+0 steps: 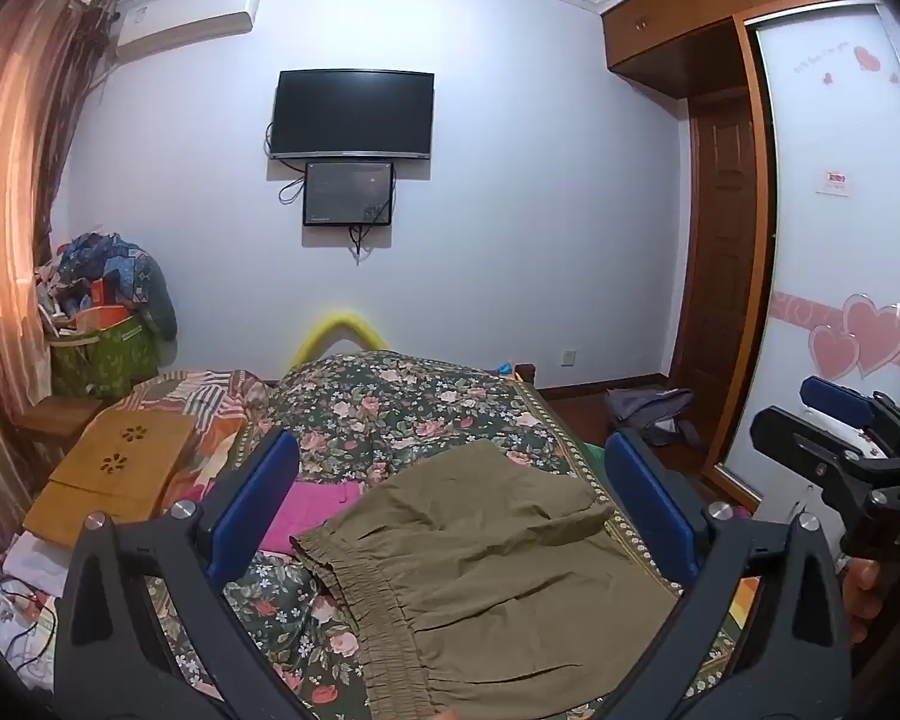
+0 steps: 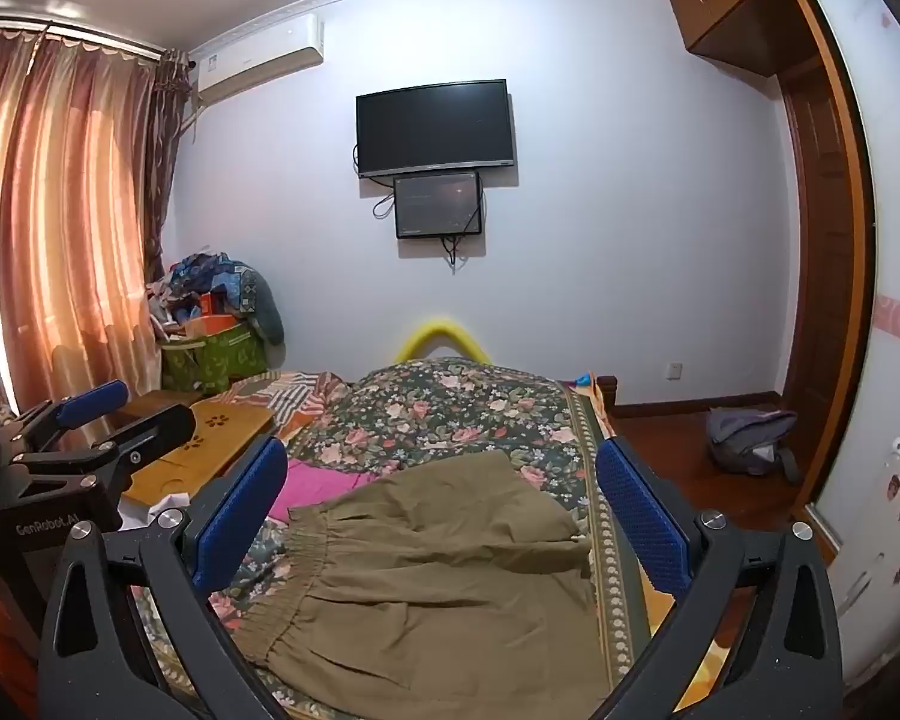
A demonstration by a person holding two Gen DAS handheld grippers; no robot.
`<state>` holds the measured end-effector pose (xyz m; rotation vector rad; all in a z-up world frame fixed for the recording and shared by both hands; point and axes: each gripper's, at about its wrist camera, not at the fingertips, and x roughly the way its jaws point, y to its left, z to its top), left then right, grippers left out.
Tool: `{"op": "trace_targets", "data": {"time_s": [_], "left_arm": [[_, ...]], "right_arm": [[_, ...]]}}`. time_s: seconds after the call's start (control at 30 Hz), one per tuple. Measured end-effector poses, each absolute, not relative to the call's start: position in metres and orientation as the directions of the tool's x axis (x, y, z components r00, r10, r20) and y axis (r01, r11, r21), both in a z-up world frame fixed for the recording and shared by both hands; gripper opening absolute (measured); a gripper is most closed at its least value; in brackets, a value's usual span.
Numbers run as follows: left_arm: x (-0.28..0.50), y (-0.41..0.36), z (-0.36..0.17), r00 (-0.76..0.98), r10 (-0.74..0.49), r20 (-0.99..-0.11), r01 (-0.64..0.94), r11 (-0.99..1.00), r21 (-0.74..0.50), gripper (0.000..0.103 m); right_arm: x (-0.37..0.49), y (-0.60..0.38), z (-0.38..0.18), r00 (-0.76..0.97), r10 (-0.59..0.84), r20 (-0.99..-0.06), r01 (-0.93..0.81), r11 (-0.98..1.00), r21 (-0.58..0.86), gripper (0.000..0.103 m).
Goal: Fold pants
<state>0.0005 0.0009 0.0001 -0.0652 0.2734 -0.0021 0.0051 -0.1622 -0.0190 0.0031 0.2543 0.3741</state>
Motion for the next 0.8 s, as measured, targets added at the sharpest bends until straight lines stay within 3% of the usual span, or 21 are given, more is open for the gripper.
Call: {"op": "trace_targets", "data": {"time_s": [0.8], "left_arm": [[0.003, -0.002, -0.005, 0.967, 0.006, -0.255, -0.019, 0.999, -0.048, 0.103]], "right_arm": [[0.008, -0.163, -0.016, 0.893, 0.367, -0.260, -0.364, 0.929, 0.062, 0.103]]}}
